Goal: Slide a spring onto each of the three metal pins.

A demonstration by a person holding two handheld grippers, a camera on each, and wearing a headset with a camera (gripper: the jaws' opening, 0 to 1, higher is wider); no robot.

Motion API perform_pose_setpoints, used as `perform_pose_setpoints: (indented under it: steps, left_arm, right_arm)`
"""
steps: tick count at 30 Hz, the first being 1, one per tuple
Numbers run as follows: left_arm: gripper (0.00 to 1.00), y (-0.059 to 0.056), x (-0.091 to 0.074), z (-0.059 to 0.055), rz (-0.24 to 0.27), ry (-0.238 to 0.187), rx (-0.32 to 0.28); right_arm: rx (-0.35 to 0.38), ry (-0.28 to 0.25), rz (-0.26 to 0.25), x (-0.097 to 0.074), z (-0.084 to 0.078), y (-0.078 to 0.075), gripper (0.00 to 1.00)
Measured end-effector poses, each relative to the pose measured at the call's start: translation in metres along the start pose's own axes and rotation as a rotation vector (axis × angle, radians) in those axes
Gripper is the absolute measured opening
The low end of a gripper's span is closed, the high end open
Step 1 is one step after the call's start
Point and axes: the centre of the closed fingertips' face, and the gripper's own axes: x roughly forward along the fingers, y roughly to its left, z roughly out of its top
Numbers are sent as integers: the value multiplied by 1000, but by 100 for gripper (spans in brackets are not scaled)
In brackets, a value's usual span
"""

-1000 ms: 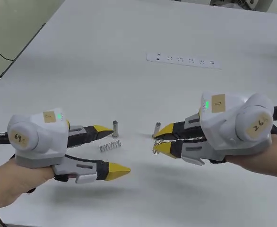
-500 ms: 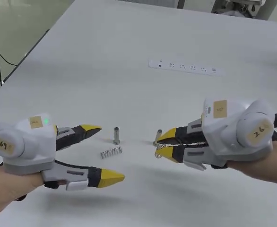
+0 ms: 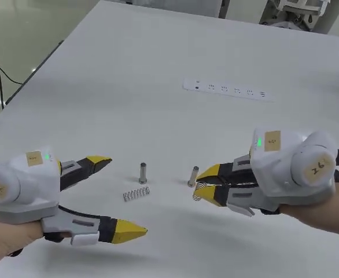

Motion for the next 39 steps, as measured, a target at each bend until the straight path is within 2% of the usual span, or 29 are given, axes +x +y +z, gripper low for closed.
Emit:
perform_pose_setpoints:
  steps: [7, 14, 20, 29, 34, 39]
  left_arm:
    - [98, 0, -3, -1, 8, -3, -4]
    - [98, 0, -3, 0, 9, -6, -4]
    - [98, 1, -6, 0, 14, -3, -5]
    - [98, 4, -7, -1, 22, -2, -2]
    - [98, 5, -8, -1, 23, -4, -8]
    - [98, 6, -7, 0, 23, -6, -5]
  right_arm:
    - [67, 11, 18, 1, -4, -5, 7]
    - [65, 29, 23, 3, -5, -9, 7]
    - [62, 19, 6, 3, -1, -18, 7]
    - [60, 5, -38, 2, 6, -40, 7]
    - [79, -14, -68, 1, 11, -53, 7]
    - [121, -20, -94, 2, 9, -64, 7]
